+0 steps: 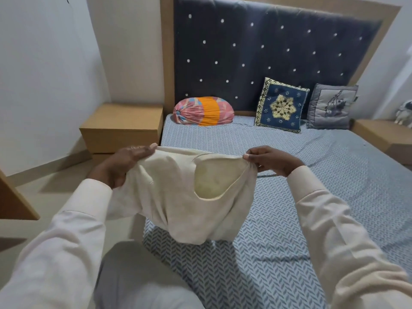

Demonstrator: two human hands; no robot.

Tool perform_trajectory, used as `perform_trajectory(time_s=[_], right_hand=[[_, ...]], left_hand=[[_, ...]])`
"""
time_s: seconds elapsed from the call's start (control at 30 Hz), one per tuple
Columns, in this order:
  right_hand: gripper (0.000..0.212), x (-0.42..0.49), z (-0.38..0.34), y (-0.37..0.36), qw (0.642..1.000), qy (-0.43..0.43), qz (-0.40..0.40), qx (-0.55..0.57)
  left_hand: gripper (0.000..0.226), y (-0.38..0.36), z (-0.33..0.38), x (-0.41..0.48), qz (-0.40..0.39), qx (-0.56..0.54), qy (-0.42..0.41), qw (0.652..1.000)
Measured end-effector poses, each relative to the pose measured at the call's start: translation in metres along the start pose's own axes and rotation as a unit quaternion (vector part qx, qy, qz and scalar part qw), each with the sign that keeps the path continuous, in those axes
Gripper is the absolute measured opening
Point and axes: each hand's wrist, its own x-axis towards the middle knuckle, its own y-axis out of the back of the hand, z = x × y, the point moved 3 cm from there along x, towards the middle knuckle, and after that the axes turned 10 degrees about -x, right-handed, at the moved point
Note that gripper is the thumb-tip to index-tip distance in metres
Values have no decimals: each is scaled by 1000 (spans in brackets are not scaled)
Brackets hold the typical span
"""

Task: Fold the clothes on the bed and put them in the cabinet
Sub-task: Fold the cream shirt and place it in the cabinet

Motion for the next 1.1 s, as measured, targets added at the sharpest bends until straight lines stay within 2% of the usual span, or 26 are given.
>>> perform_trajectory(time_s=[0.07, 0.17, 0.27, 0.37, 0.4, 0.47, 0.53, 0.6, 0.67, 0.73, 0.8, 0.87, 0.93, 1.0, 1.1], right_hand=[[28, 10, 1, 0, 989, -3, 95, -113], [25, 23, 3, 12, 953, 11, 270, -136], [23, 15, 12, 52, 887, -20, 456, -72], [26, -11, 43, 101, 810, -86, 580, 12], [24, -21, 58, 112, 788, -120, 604, 16], [25, -40, 91, 123, 755, -183, 629, 5], [30, -47, 120, 114, 748, -219, 626, -25], [28, -40, 136, 80, 791, -208, 573, -46], [23, -23, 147, 28, 864, -184, 464, -68], [14, -5, 160, -34, 936, -157, 303, -82], [13, 9, 171, -91, 970, -152, 159, -106], [19, 17, 180, -131, 972, -145, 109, -150], [33, 22, 194, -147, 947, -167, 149, -229], [41, 23, 202, -148, 925, -217, 180, -254], [24, 19, 191, -143, 930, -240, 151, -234]], left_hand=[[45, -2, -8, 8, 37, -48, -12, 998], [36, -36, -14, 11, 0, -120, -14, 993], [23, -101, -20, 9, -140, -126, -18, 982], [33, -156, -43, 1, -329, -118, 57, 935], [33, -162, -55, 5, -340, -101, 74, 932], [32, -159, -84, 19, -276, -56, 77, 957], [28, -140, -116, 36, -167, -21, 82, 982], [22, -122, -140, 41, -104, 3, 109, 989], [12, -111, -158, 40, -85, 43, 138, 986], [10, -106, -174, 39, -79, 88, 155, 981], [18, -104, -187, 39, -77, 125, 160, 976], [22, -103, -198, 39, -82, 149, 159, 972], [21, -104, -205, 37, -99, 181, 147, 967], [21, -106, -214, 32, -120, 211, 137, 960], [26, -110, -220, 27, -141, 256, 117, 949]])
